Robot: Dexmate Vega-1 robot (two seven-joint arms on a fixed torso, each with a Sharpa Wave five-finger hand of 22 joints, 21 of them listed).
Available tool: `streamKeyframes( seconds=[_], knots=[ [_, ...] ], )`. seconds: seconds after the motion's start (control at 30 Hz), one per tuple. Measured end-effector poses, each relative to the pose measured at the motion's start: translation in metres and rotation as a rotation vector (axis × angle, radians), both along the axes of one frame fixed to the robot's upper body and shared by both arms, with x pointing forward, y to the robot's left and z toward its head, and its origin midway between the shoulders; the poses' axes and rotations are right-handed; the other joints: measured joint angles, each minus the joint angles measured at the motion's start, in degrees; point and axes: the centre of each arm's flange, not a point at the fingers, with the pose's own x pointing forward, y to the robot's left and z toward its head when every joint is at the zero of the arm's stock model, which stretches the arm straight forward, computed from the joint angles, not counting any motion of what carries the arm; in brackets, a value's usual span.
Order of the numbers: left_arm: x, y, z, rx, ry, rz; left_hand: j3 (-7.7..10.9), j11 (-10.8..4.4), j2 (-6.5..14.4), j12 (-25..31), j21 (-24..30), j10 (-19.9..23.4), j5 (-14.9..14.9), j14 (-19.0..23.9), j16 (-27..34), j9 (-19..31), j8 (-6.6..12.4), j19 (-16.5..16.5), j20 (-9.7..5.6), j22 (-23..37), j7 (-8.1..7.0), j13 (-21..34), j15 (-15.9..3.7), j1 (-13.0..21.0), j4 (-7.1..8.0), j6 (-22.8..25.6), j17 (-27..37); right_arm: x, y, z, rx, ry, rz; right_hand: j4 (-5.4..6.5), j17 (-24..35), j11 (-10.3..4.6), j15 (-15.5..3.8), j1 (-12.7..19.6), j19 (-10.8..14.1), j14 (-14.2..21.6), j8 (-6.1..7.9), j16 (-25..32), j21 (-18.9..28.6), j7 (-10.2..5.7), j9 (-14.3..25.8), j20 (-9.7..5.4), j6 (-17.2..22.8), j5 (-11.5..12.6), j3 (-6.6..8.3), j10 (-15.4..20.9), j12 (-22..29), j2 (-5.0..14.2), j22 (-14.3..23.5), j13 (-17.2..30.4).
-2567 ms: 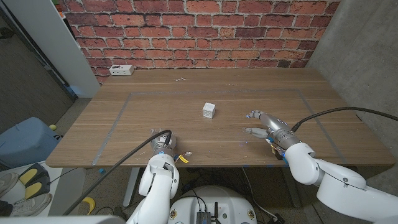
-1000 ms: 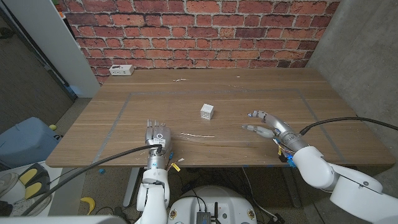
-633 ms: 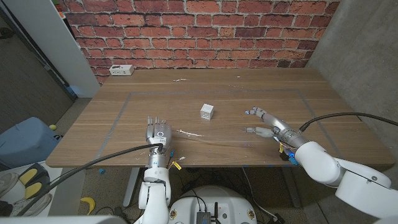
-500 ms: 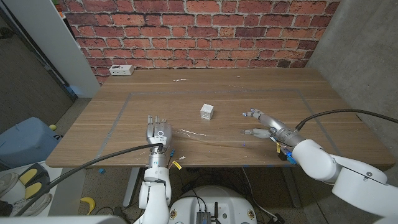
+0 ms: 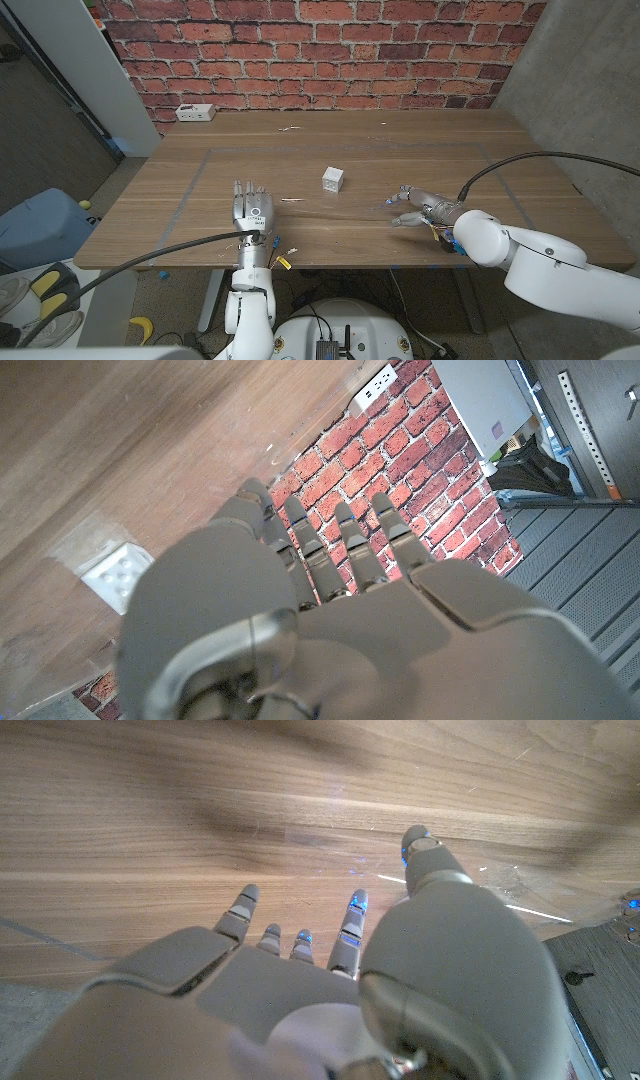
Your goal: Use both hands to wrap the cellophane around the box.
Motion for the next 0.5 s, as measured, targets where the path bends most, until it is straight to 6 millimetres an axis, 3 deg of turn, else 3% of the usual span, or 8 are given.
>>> streamKeyframes(
  seconds=[0.17,0.23,0.33,0.5],
  knots=[
    [0.0,0.002,0.0,-0.004,-0.017,-0.018,0.24,-0.19,0.0,0.0,0.0,0.4,0.0,0.0,0.0,0.8,0.0,0.0,0.0,0.0,0.09,0.0,0.0,0.0,-0.22,-0.1,0.0,0.002,0.004,0.002,-0.026,-0.028,-0.013,0.19,-0.3,-3.05,-3.45,4.5,5.5,6.6,4.47,1.8,1.0,1.1,0.5,-2.59,14.7,0.0,0.19,9.6,1.9,1.74,0.0,0.0],
    [-0.001,0.003,0.001,-0.003,-0.024,-0.031,0.57,-0.21,0.0,0.0,0.0,0.4,-0.1,0.0,0.0,0.8,0.0,0.0,0.0,0.0,0.11,0.0,0.0,0.0,0.11,-0.1,0.0,0.002,0.005,0.003,-0.03,-0.054,-0.016,0.41,-0.2,-3.38,-4.72,5.6,7.3,8.5,5.64,2.3,1.5,1.96,0.8,-3.2,18.0,-0.2,-0.03,12.5,2.2,2.08,0.0,0.0],
    [-0.002,0.003,0.002,0.004,-0.032,-0.046,0.96,-0.21,0.0,0.0,0.0,0.4,-0.1,0.0,0.0,0.8,0.0,0.0,0.0,0.0,0.07,0.0,0.0,0.0,0.02,-0.1,0.0,0.004,0.007,0.002,-0.029,-0.081,-0.012,1.77,0.1,-2.3,-5.08,4.9,8.9,10.2,2.5,2.3,1.5,3.64,0.8,-3.26,10.5,-0.6,-2.04,13.4,1.0,1.32,0.0,0.1],
    [-0.002,0.005,0.002,0.018,-0.035,-0.083,1.15,-0.02,-1.0,-0.4,0.0,0.8,-0.2,-0.2,-0.5,0.9,0.57,0.0,-0.01,0.0,0.07,0.3,0.15,-0.3,0.2,-0.1,0.0,0.007,0.009,0.002,-0.011,-0.141,0.005,2.88,0.4,-0.54,-4.41,2.8,9.4,9.7,-3.94,1.6,0.8,5.2,0.7,-3.15,-6.3,-0.6,-4.6,9.1,-1.0,1.8,0.0,0.4]
  ],
)
